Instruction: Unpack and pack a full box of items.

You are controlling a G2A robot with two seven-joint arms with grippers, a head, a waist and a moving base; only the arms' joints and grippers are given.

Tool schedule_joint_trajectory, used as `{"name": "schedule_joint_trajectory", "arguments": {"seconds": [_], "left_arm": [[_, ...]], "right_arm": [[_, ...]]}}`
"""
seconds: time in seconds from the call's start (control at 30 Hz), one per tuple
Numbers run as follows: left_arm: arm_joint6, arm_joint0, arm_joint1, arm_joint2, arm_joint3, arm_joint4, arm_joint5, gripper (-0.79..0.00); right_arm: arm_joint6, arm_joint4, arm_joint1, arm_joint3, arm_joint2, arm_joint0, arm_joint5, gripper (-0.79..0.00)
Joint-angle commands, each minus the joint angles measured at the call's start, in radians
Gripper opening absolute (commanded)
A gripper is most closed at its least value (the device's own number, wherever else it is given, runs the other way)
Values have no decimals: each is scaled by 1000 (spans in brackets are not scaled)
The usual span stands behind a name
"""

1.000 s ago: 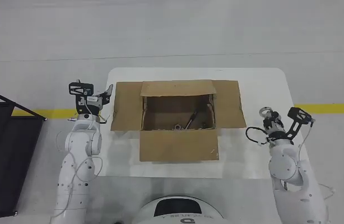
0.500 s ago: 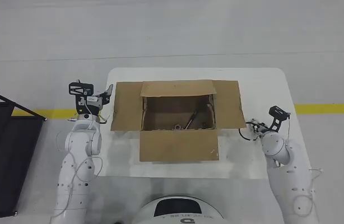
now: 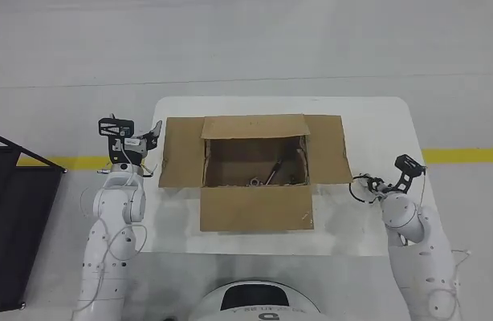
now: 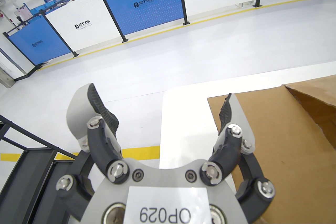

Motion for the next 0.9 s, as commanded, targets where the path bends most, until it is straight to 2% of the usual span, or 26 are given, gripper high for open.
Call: {"name": "schedule_joint_trajectory", "arguments": {"seconds": [0.0,0.07,0.2,0.43,0.5,0.57,0.7,0.77,0.87], "left_arm": [[0,0,0,0,0,0,0,0],[0,0,0,0,0,0,0,0],[0,0,0,0,0,0,0,0],[0,0,0,0,0,0,0,0],[0,0,0,0,0,0,0,0],[0,0,0,0,0,0,0,0],[0,0,0,0,0,0,0,0],[0,0,0,0,0,0,0,0],[0,0,0,0,0,0,0,0]], "right_arm": [[-78,51,-5,-68,18,-42,-16,0],[-189,116,-13,-142,35,-96,-58,0],[-407,304,-32,-247,38,-205,-226,0],[-407,304,-32,-247,38,-205,-226,0],[-409,311,-33,-265,18,-203,-269,0],[-457,259,-34,-293,-7,-219,-313,0],[-611,125,-45,-372,-97,-266,-287,0],[-618,-9,-44,-396,-157,-272,-274,0],[-565,-242,-43,-396,-256,-238,-221,0]]}}
